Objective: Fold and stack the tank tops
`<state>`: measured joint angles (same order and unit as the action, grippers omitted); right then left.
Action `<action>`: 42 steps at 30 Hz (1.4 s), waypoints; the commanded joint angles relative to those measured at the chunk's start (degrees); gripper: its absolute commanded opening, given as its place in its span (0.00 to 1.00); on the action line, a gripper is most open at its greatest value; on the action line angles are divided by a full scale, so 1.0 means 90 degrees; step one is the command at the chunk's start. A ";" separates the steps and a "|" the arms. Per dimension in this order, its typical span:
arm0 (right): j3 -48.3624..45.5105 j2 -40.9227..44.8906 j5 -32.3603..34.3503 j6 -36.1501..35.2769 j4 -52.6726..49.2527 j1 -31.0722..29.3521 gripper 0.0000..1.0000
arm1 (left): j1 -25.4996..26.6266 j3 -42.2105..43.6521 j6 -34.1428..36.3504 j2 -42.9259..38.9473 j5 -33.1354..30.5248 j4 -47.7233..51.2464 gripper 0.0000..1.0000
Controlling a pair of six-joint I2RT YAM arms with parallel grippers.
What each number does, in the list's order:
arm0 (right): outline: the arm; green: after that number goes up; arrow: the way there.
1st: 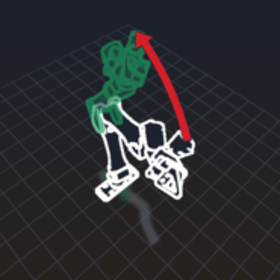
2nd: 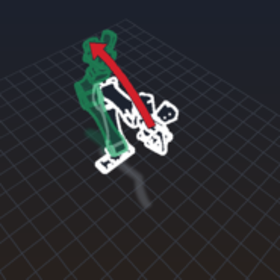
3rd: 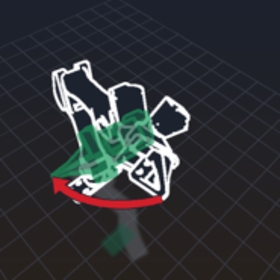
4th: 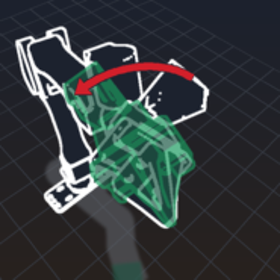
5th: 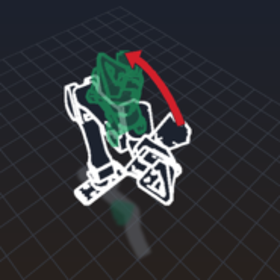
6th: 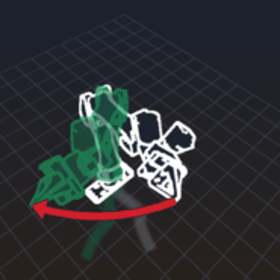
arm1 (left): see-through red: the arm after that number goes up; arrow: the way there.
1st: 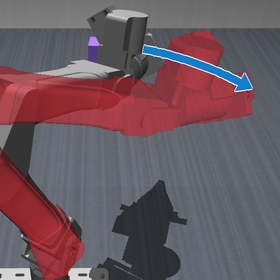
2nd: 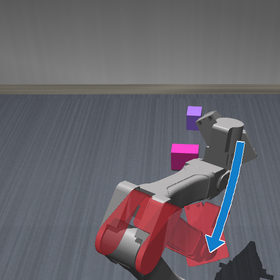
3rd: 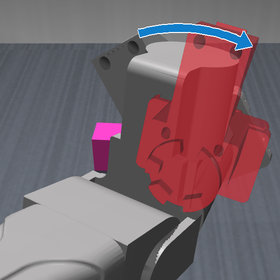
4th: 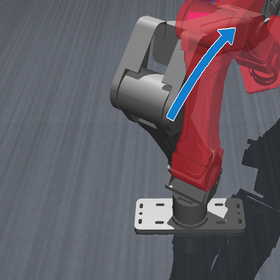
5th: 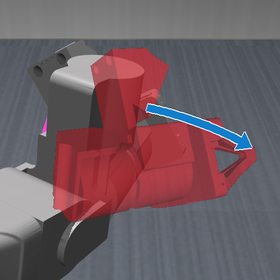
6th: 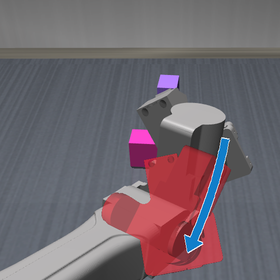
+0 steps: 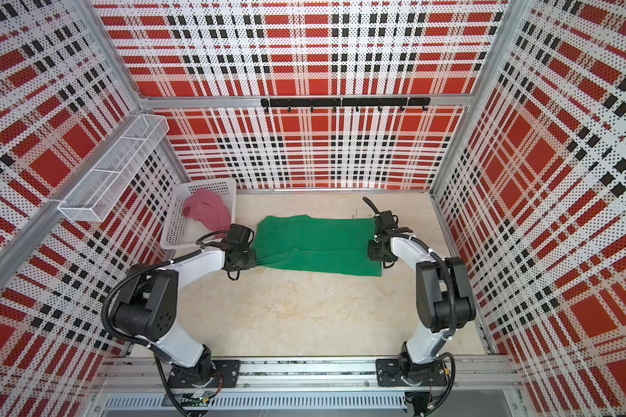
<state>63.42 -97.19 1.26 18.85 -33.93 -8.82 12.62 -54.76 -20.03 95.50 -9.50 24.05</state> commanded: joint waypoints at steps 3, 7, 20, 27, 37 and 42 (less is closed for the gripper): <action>-0.0001 -0.0011 0.0017 -0.0122 0.0101 0.0042 0.37 | -0.0259 -0.0625 0.0200 0.0473 0.0196 0.0059 0.00; -0.0010 -0.0127 0.0017 -0.0113 0.0220 0.0042 0.37 | -0.0277 -0.0926 0.0233 0.0821 0.0274 0.0091 0.01; 0.0070 -0.0432 -0.0509 -0.0168 0.0559 0.0025 0.38 | -0.0451 -0.0626 0.0183 0.0534 0.0160 0.0185 0.09; 0.0081 -0.0725 -0.0462 0.0008 0.0752 -0.0016 0.34 | -0.0442 -0.0906 0.0227 0.0254 -0.0157 0.0458 0.44; -0.0193 -0.0798 0.0263 0.0251 0.0539 0.0514 0.24 | 0.0343 -0.1479 -0.0002 0.0044 -0.0265 0.0766 0.50; -0.0261 -0.0159 0.0193 0.0191 0.0435 0.0483 0.24 | 0.0866 -0.1684 -0.0333 0.0150 0.0115 0.0569 0.47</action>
<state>61.78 -102.43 1.67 20.62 -28.42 -4.47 17.87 -67.46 -20.51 97.12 -10.98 29.52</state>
